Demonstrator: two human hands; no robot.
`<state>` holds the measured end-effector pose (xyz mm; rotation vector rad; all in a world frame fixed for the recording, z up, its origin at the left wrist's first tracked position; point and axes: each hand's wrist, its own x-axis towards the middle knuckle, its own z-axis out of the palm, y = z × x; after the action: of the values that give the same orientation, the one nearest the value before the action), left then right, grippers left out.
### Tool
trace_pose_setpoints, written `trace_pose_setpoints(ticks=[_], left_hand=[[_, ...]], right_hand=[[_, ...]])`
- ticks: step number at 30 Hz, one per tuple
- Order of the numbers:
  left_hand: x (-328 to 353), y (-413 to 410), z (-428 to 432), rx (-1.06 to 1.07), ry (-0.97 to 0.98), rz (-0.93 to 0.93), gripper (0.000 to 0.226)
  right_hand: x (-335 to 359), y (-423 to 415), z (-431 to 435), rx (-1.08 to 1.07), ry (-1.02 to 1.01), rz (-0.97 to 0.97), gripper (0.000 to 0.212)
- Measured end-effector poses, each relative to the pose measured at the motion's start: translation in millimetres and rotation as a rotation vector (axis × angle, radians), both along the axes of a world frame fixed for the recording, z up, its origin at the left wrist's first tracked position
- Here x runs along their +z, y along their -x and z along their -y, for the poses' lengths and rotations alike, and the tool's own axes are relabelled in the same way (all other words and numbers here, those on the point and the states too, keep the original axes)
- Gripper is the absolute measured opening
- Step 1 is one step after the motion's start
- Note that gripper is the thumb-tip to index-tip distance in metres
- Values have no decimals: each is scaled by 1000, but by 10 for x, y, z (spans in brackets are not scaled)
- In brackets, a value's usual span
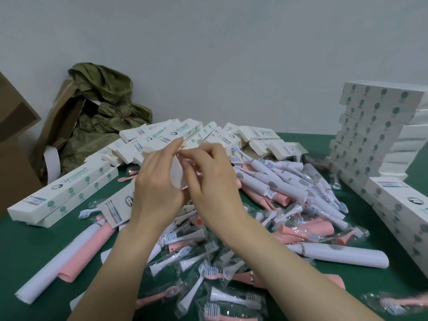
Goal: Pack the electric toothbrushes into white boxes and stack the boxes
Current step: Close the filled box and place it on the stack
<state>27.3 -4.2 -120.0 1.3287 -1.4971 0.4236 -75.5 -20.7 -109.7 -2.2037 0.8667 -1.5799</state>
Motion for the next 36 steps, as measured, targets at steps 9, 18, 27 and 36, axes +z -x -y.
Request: trace_pose_setpoints(ticks=[9, 18, 27, 36], left_hand=[[-59, -46, 20, 47, 42, 110, 56], [18, -161, -43, 130, 241, -52, 58], [42, -133, -49, 88, 279, -14, 45], [42, -175, -58, 97, 290, -47, 46]], right_hand=[[291, 220, 83, 215, -114, -223, 27], [35, 568, 923, -153, -531, -250, 32], [-101, 94, 1123, -8, -315, -887, 24], [-84, 292, 1125, -117, -359, -951, 22]])
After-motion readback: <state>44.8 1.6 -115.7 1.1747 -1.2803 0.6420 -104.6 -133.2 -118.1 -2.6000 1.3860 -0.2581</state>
